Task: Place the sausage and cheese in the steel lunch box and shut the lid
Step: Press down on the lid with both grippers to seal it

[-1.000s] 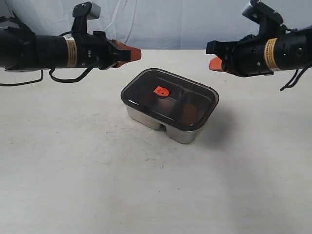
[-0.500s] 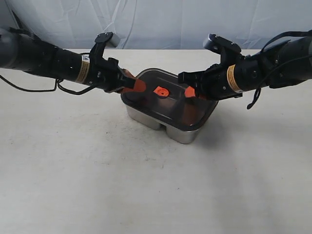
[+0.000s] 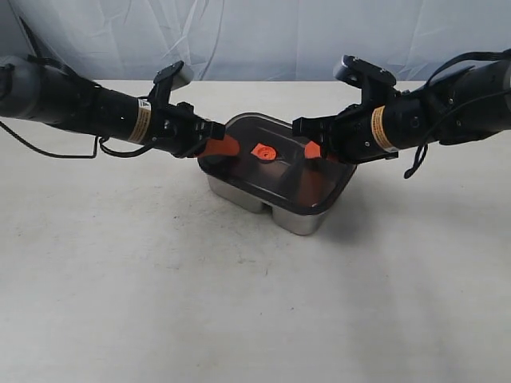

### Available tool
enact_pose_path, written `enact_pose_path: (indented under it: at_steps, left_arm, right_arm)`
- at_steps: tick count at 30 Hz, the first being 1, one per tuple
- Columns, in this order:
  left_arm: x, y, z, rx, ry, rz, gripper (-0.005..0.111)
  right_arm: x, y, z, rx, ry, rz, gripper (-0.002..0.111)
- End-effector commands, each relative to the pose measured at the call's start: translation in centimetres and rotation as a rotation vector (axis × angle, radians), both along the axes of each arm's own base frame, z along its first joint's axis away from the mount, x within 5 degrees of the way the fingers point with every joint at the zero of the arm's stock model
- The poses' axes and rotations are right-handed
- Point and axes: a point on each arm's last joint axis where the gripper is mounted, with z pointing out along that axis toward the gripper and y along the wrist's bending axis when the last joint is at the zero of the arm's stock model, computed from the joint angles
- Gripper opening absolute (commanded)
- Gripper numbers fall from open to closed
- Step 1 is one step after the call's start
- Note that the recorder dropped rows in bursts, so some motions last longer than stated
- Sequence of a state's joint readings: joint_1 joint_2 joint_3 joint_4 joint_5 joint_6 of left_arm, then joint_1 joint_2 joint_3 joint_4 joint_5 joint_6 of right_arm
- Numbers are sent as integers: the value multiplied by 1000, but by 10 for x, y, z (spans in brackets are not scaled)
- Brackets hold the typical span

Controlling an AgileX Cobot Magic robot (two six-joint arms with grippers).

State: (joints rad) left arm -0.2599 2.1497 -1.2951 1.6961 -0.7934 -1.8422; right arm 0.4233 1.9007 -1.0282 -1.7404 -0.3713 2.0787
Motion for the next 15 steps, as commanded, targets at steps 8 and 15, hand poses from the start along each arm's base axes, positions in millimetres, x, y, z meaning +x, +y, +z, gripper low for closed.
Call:
enact_pose_path:
  at_steps: [8,15]
  left_arm:
    - [1,3,-16,77,9,15,0]
    - [2,4,-16,86,11,33,0]
  right_arm:
    - [2,-1,-41,-39,109,-21,-1]
    - [2,-2,-58,-63,146,-26,-1]
